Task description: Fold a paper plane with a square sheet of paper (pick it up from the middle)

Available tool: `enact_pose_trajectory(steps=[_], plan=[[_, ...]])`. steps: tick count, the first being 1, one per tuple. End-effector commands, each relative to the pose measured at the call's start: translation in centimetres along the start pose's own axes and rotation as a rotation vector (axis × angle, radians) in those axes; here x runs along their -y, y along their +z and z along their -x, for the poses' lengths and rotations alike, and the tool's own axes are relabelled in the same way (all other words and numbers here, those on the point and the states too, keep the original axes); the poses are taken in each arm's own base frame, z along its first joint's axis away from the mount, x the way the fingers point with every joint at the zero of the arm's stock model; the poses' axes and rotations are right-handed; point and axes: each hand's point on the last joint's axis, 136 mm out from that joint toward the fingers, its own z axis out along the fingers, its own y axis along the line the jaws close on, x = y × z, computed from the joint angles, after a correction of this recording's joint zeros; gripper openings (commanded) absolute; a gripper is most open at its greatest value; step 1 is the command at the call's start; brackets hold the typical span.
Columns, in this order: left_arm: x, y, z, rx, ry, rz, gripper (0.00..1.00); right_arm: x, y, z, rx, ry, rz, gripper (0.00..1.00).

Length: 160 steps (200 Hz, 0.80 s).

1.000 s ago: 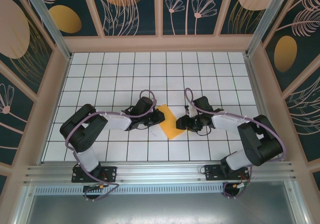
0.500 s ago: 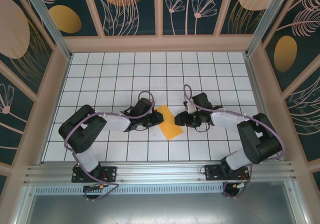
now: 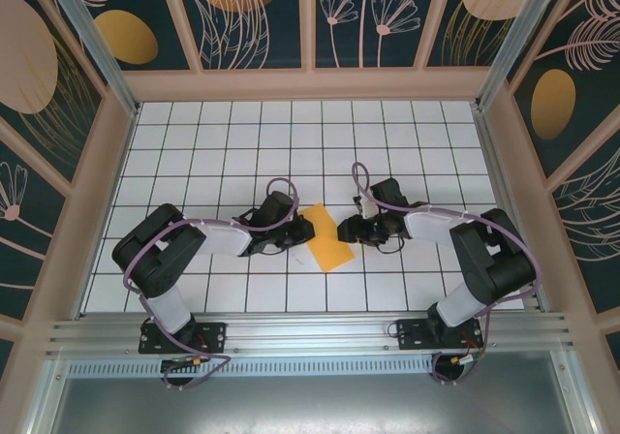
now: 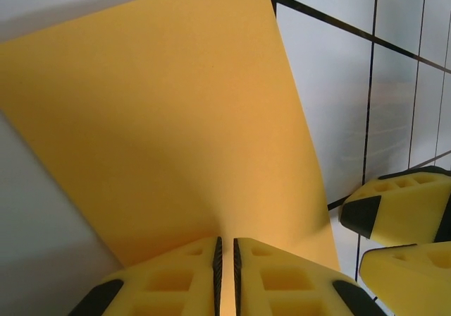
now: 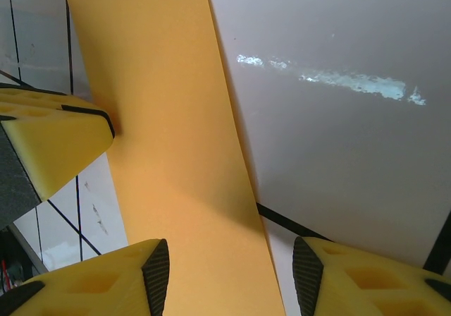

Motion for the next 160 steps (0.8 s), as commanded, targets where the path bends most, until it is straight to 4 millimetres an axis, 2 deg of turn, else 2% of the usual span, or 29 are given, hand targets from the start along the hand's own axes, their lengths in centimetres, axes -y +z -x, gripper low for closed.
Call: enact_pose_trajectory(steps=[1, 76, 160], plan=[[-0.6, -0.2, -0.5, 0.001, 0.017, 0.013, 0.16, -0.9, 0.3, -1.4, -0.041, -0.023, 0.056, 0.53], [-0.7, -0.1, -0.9, -0.001, -0.007, -0.023, 0.16, -1.2, 0.6, -2.4, -0.067, -0.025, 0.048, 0.53], [-1.0, 0.1, -1.1, -0.004, -0.015, -0.017, 0.16, -2.1, -0.1, -3.4, -0.064, -0.001, 0.099, 0.51]])
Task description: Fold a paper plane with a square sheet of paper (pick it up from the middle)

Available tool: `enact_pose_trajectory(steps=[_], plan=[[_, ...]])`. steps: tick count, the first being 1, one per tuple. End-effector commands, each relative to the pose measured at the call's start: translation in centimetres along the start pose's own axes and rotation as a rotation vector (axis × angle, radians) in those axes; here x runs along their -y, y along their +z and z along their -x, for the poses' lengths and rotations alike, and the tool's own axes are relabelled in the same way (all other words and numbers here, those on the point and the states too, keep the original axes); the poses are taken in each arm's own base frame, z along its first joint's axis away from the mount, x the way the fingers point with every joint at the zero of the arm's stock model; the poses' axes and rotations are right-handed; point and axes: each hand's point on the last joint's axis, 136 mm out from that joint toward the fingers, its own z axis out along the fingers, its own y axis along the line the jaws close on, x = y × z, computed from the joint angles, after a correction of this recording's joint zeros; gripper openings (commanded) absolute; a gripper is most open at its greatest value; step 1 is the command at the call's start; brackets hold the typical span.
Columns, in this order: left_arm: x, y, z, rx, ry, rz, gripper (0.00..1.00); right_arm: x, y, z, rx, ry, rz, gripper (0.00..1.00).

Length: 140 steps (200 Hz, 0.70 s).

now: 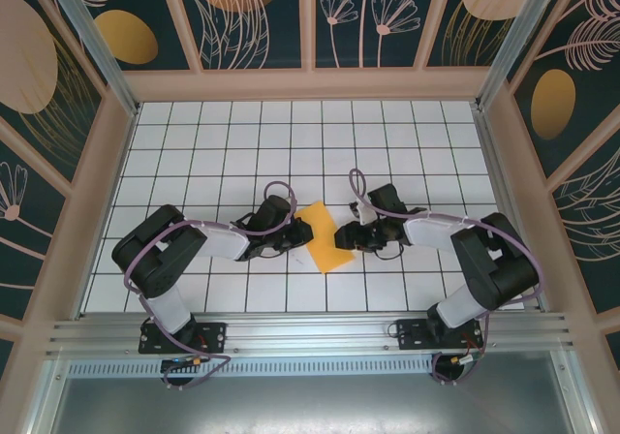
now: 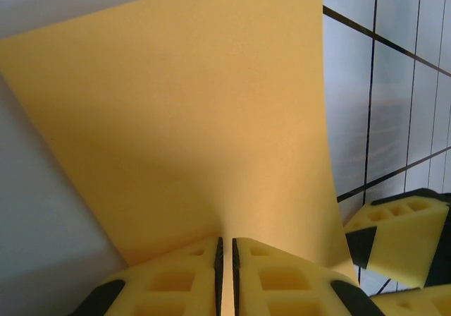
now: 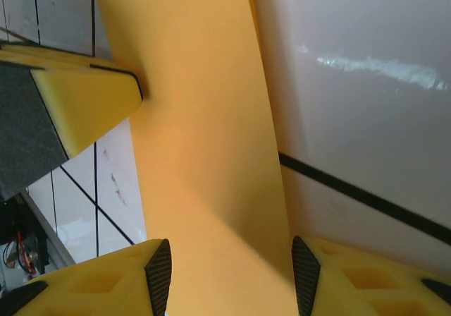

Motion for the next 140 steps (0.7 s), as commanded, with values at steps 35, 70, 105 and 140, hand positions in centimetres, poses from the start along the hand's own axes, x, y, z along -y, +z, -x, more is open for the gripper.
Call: enact_pose_trajectory(steps=[35, 70, 105, 140], plan=[[-0.5, 0.2, -0.7, -0.018, -0.011, 0.01, 0.16, -1.3, -0.6, -1.4, -0.019, 0.037, 0.068, 0.48], [0.0, 0.3, -0.5, -0.025, 0.006, 0.006, 0.16, -1.3, -0.9, -1.3, 0.001, 0.066, 0.06, 0.4], [1.0, 0.0, 0.0, -0.017, 0.045, -0.007, 0.18, -1.5, -1.4, -0.6, 0.032, 0.078, 0.053, 0.24], [2.8, -1.4, 1.2, 0.023, 0.106, -0.02, 0.21, -1.6, -1.4, -0.3, 0.041, 0.099, 0.06, 0.07]])
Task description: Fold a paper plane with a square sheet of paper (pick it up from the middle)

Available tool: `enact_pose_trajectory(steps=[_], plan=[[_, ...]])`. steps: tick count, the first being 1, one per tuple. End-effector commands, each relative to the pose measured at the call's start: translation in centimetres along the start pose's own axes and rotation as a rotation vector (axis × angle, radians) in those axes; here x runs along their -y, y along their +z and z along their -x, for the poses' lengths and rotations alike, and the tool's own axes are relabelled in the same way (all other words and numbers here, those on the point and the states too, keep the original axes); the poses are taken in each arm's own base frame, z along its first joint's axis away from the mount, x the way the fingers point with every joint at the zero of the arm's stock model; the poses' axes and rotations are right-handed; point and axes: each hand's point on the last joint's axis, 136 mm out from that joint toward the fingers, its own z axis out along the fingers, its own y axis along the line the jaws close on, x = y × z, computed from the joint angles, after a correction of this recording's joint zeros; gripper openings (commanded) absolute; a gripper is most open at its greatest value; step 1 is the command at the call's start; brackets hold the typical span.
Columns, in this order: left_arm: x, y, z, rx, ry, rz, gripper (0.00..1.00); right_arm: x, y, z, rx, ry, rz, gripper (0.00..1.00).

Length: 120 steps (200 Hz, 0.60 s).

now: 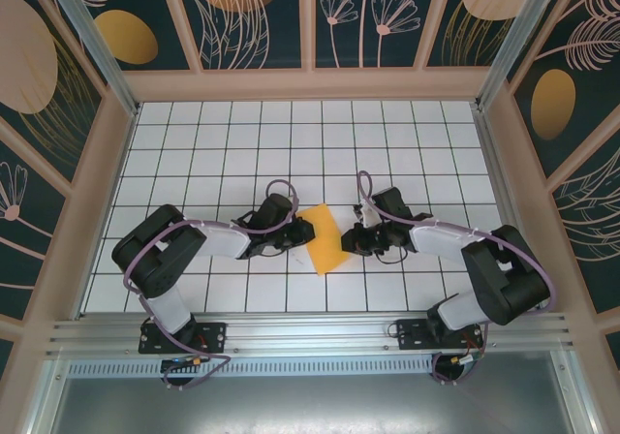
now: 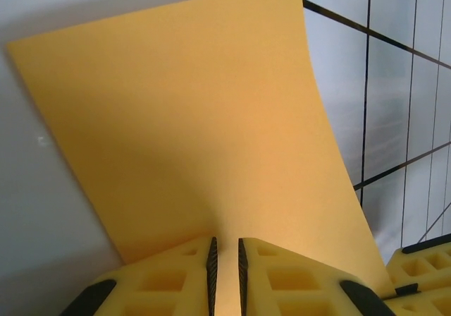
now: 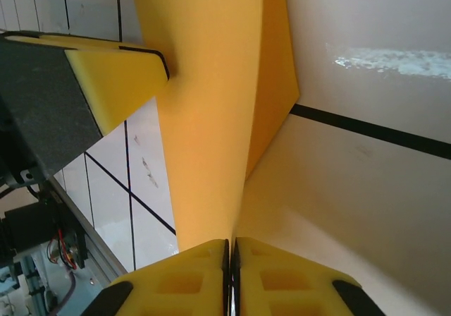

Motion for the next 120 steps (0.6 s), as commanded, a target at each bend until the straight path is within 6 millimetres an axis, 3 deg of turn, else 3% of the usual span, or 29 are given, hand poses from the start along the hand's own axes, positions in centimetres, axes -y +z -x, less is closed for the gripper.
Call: enact_pose_trajectory(steps=[1, 38, 65, 120], plan=[[2.3, -1.4, 1.0, 0.032, 0.074, -0.024, 0.21, -0.6, -0.3, 0.5, 0.025, 0.006, 0.017, 0.07], [3.3, -3.6, 0.9, 0.102, 0.194, 0.044, 0.27, -1.0, -0.5, 1.2, 0.076, 0.072, 0.042, 0.03], [4.4, -4.5, -1.3, 0.129, 0.352, 0.124, 0.34, -1.6, -0.8, 1.7, 0.122, 0.127, 0.071, 0.02], [6.0, -3.0, -5.9, 0.104, 0.632, 0.245, 0.47, -1.6, -0.6, 1.9, 0.144, 0.165, 0.063, 0.02]])
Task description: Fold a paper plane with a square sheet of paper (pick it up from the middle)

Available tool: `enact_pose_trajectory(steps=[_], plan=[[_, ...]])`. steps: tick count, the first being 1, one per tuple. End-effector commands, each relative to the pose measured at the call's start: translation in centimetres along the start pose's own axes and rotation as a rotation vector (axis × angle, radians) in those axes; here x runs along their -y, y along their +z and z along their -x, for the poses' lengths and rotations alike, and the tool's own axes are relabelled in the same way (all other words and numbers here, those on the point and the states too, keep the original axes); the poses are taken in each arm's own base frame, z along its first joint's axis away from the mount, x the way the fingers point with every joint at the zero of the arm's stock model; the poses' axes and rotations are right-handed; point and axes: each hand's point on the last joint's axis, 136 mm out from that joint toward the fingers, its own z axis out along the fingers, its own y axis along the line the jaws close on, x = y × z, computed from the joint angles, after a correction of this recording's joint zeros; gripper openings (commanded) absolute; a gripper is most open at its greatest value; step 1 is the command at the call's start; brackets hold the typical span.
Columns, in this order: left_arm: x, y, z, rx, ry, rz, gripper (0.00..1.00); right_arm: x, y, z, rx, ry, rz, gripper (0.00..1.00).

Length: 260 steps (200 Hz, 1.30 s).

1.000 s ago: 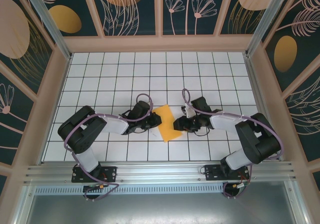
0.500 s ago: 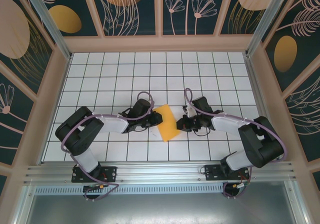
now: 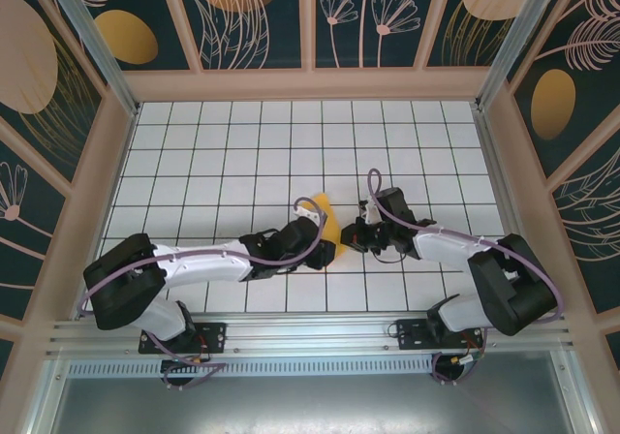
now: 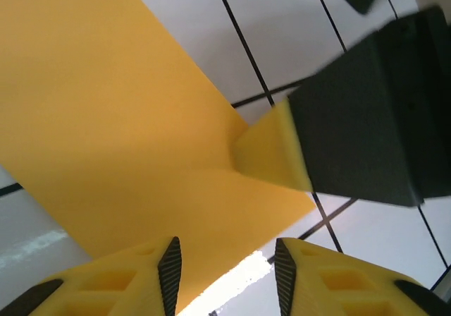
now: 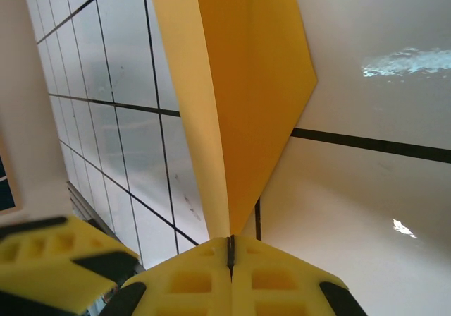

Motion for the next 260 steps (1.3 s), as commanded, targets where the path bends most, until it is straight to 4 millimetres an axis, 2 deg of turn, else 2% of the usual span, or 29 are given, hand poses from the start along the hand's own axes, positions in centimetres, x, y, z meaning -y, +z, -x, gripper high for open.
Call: enact_pose_trajectory(steps=[1, 15, 66, 95, 104, 120, 140, 142, 147, 198, 236, 259, 260], plan=[[-0.5, 0.6, -0.6, 0.001, 0.15, 0.134, 0.48, -0.2, 0.0, 0.4, 0.031, 0.019, 0.005, 0.02], [0.0, 1.1, -0.9, 0.002, 0.193, 0.155, 0.52, -0.2, 0.1, 0.4, 0.028, 0.019, 0.004, 0.03], [0.5, 2.2, -0.8, 0.009, 0.273, 0.188, 0.58, -0.6, 0.2, 0.7, 0.025, 0.016, 0.009, 0.03], [0.7, 2.8, -1.1, -0.008, 0.327, 0.212, 0.58, -0.8, 0.4, 0.9, 0.019, 0.014, 0.015, 0.03], [0.2, 3.6, -1.8, -0.033, 0.344, 0.238, 0.57, -0.9, 0.5, 0.9, 0.016, 0.014, 0.017, 0.03], [0.4, 4.0, -1.9, -0.036, 0.359, 0.245, 0.57, -1.0, 0.5, 1.1, 0.017, 0.012, 0.019, 0.04], [-0.5, 4.2, -2.5, -0.052, 0.375, 0.284, 0.55, -1.1, 0.5, 1.1, 0.018, 0.009, 0.015, 0.04], [0.2, 4.2, -1.9, -0.036, 0.371, 0.274, 0.55, -1.1, 0.4, 1.2, 0.019, 0.01, 0.015, 0.04], [0.3, 4.2, -1.6, -0.029, 0.369, 0.28, 0.53, -1.0, 0.4, 1.2, 0.019, 0.011, 0.014, 0.04], [-0.3, 3.9, -1.1, -0.006, 0.373, 0.321, 0.34, -1.1, 0.4, 1.2, 0.019, 0.009, 0.015, 0.05], [-0.2, 3.6, -1.0, 0.008, 0.36, 0.31, 0.14, -1.0, 0.3, 1.5, 0.028, 0.003, 0.005, 0.07], [0.5, 3.4, -0.3, 0.04, 0.336, 0.283, 0.04, -1.0, 0.1, 1.8, 0.036, -0.002, 0.0, 0.12], [0.1, 3.4, -0.6, 0.032, 0.339, 0.291, 0.04, -1.0, 0.1, 1.8, 0.035, -0.002, 0.0, 0.13]])
